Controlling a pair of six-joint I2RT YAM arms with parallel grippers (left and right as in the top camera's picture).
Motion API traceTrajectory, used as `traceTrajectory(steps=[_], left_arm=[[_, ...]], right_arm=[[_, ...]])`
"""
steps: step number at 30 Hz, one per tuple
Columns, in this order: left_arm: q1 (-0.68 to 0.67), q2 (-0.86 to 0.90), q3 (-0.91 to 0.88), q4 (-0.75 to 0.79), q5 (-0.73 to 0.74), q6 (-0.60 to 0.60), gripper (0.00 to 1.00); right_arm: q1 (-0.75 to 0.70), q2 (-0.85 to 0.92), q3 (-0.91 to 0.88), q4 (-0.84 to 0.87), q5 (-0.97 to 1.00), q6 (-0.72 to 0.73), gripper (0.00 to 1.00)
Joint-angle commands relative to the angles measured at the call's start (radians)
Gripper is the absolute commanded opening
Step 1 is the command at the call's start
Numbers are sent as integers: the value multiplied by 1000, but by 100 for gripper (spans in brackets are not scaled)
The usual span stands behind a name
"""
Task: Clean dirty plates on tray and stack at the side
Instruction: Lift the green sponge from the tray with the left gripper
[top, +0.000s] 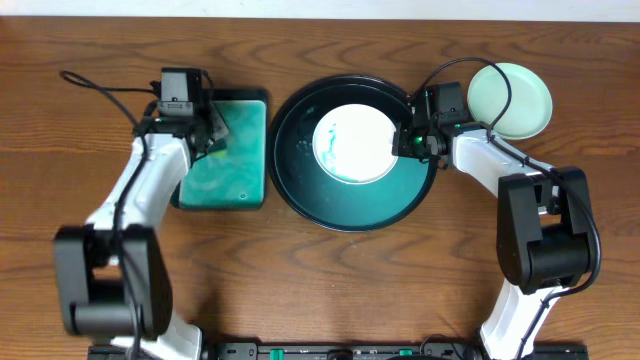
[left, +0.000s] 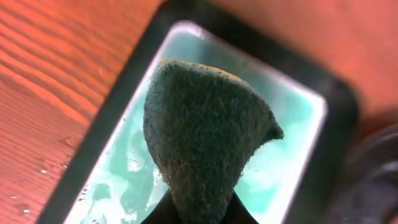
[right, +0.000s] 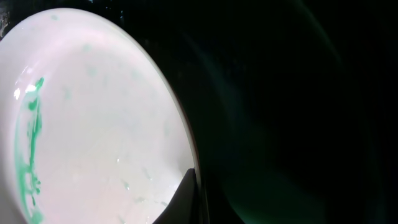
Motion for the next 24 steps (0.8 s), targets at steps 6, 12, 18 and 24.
traceTrajectory(steps=[6,12,18,24], left_arm=[[3,7,31,-26,44,51,7],[-4,-122,30,-29,63,56,7],[-32,6,-38,39,18,56,7],[-35,18,-26,46,97,94,7]], right_arm=[[17,16,5,-20,8,5,1],[17,16,5,-24,8,2,1],[17,16,6,-26,8,-9,1],[17,16,5,-39,8,-15,1]])
